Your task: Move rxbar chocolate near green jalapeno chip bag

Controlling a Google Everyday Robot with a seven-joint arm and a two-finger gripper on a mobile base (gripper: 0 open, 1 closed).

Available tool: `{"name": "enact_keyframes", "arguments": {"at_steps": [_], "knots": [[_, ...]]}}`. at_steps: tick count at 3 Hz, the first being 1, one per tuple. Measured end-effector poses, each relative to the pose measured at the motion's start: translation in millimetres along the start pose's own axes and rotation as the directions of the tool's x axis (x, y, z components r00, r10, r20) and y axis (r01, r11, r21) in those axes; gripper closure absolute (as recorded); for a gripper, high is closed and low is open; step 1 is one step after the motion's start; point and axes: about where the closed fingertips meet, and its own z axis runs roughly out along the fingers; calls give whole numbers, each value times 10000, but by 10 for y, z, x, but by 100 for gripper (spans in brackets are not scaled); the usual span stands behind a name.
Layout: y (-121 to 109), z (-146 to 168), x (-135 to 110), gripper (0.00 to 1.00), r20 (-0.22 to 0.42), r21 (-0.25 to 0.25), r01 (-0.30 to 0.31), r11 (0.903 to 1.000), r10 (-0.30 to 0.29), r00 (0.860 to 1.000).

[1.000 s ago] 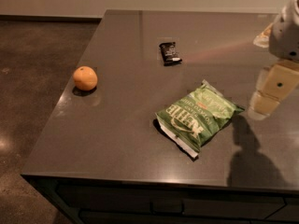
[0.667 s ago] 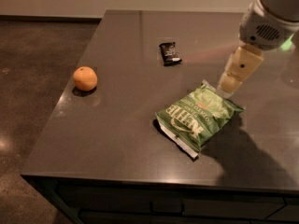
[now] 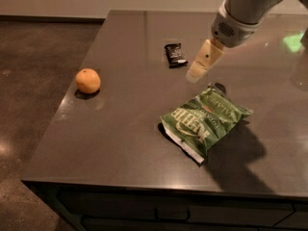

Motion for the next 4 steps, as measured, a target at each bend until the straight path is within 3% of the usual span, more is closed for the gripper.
{"name": "enact_keyframes", "arguments": {"at_steps": [2,4], "knots": [[-155,479,-503,0,352,252,-1565,9873,1556,9872],[-384,960,-864,0,-37,772,-2371,9684,2381,9712]]}}
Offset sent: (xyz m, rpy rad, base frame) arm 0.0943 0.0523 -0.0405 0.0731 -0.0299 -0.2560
